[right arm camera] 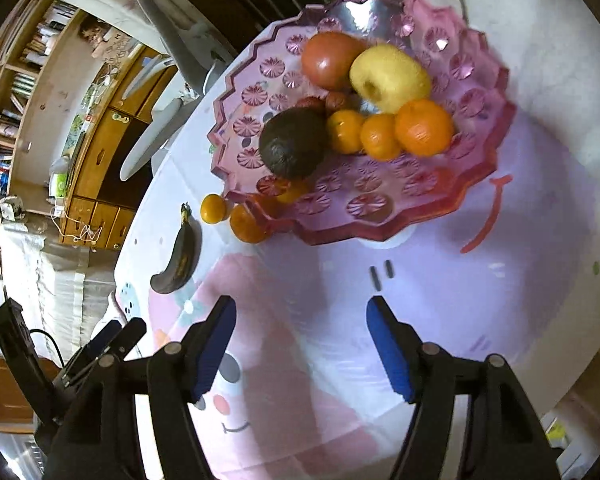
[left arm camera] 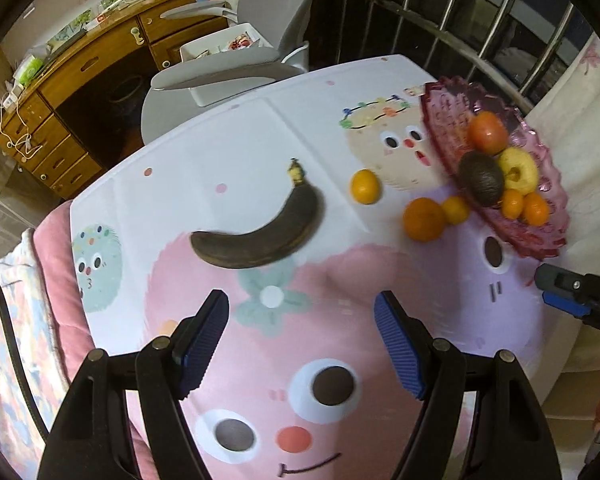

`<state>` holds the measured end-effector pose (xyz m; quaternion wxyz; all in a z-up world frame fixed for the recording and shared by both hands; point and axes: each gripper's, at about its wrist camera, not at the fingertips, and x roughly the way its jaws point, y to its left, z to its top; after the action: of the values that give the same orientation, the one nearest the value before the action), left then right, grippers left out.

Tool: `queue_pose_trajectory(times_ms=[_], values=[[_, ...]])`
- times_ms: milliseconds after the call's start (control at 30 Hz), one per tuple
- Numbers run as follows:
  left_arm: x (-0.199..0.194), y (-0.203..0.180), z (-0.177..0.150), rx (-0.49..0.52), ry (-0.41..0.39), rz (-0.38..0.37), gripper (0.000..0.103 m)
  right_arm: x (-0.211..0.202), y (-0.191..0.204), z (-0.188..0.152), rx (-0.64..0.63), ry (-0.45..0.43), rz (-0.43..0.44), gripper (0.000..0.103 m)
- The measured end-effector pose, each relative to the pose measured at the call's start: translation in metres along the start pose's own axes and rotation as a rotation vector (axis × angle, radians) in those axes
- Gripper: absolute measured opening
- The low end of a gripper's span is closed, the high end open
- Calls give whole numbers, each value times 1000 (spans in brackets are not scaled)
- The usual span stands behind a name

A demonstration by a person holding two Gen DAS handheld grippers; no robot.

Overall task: Organize fruits
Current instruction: 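Withdraw both open tools and move left tool to the dark banana, then close left tool on the banana while right tool closes on a tangerine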

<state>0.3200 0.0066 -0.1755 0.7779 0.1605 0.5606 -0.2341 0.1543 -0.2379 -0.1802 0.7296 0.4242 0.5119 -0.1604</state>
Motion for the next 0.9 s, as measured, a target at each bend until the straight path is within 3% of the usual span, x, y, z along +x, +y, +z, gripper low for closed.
queue_pose_trajectory(times_ms=[233,500,633,900], values=[[26,13,12,49,-7,59,74,32,30,2,64,9,22,68],[58,13,20,150,-42,54,74,65,52,7,115,-34,-7,68],[70,12,22,178,-54,44,74,77,57,12,137,-76,-38,68],[90,12,28,196,-72,37,74,99,76,20,56,-127,-160,68]])
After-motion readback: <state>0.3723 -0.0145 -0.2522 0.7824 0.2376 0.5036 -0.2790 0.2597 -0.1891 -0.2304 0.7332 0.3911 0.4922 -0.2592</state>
